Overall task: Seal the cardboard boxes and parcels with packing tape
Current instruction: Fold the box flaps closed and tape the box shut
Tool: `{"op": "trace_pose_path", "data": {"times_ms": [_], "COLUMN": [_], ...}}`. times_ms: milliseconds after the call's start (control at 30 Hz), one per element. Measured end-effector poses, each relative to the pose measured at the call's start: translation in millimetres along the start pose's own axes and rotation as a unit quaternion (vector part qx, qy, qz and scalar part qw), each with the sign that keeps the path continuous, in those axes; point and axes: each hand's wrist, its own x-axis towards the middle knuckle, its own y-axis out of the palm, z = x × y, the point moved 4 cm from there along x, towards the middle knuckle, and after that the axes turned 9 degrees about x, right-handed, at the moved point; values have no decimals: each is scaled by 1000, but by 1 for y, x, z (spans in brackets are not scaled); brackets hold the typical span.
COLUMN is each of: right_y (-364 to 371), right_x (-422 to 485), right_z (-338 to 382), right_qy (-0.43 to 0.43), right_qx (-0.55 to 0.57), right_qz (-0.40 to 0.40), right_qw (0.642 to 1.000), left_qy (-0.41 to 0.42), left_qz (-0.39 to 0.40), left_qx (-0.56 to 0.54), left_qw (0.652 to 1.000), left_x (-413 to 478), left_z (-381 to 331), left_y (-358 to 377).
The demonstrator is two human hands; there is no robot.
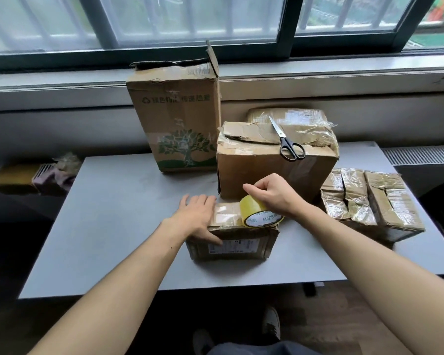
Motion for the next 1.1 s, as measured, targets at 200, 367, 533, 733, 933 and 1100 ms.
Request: {"op": "trace_pose_path", "data": {"times_ms": [200,367,533,733,933,1100], "right_y": [-2,9,-11,-48,-41,-47], "right_x": [-9,-23,-18,-14,-33,-29], "right_z": [-10,-32,-10,0,-60,-56], "right_qy": [17,89,51,28,62,38], "right_qx": [117,276,199,-126,-163,-197], "right_qz": [-43,-101,-84,-69,-95,-97], "right_qw": [992,952,975,989,980,975], "left_qy": [41,24,19,17,17,11], "left_qz": [-73,-81,-98,-102,-97,-83], "left_qx": [-57,-11,-13,-11,-25,-28], "left_qw": [995,996,995,995,995,996], "left_x": [14,18,21,23,21,21], "left_z": [-33,-33,-33,-31,-34,-39], "left_y": [-6,4,5,7,8,7]}}
